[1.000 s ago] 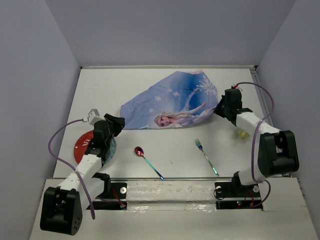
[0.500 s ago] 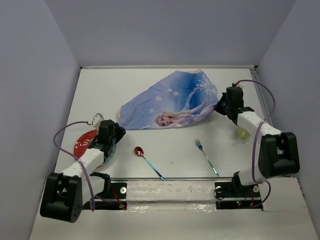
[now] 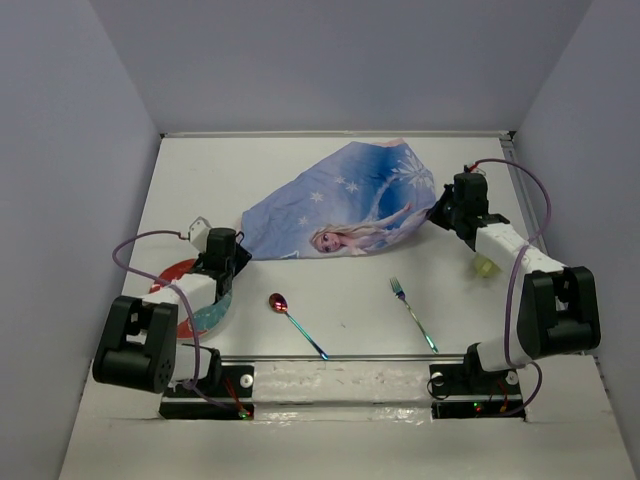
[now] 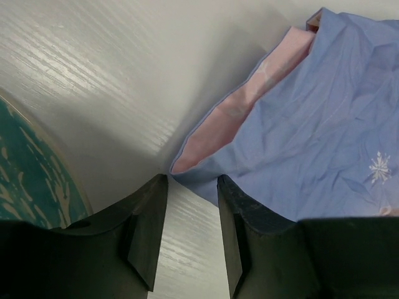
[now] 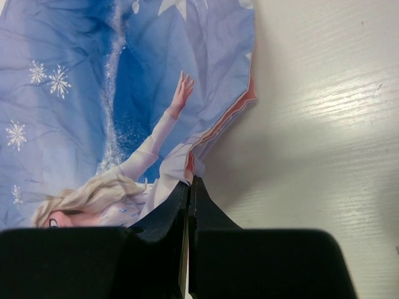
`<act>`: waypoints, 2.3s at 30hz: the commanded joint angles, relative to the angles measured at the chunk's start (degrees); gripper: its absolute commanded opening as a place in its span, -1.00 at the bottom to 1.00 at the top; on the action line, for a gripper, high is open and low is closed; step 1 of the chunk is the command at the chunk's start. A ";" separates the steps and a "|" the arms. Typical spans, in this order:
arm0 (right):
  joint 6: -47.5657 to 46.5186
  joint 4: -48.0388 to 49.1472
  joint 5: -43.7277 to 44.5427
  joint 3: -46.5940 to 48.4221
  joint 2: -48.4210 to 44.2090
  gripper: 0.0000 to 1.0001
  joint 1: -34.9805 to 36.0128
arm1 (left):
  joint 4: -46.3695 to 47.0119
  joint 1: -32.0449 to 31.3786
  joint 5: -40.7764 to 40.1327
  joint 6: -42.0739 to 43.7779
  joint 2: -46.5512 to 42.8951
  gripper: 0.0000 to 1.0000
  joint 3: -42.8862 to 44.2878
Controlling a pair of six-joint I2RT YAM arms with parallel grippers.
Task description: Set the dinner table for one person
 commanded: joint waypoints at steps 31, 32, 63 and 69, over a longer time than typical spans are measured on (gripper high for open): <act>-0.11 2.64 -7.93 0.28 -15.57 -1.00 -0.46 | 10.94 -1.24 1.54 3.93 -13.91 -1.00 10.05; -0.37 1.33 -8.19 1.76 -18.81 -1.00 -0.46 | 10.40 -1.24 1.63 4.37 -15.14 -1.00 13.11; -9.95 -9.57 -9.33 53.69 6.11 -1.00 -4.85 | 8.82 6.76 11.99 3.41 -4.26 -1.00 49.25; -11.36 -11.51 -9.77 58.83 6.40 -1.00 -4.85 | 7.67 8.52 13.67 2.79 -2.85 -1.00 53.05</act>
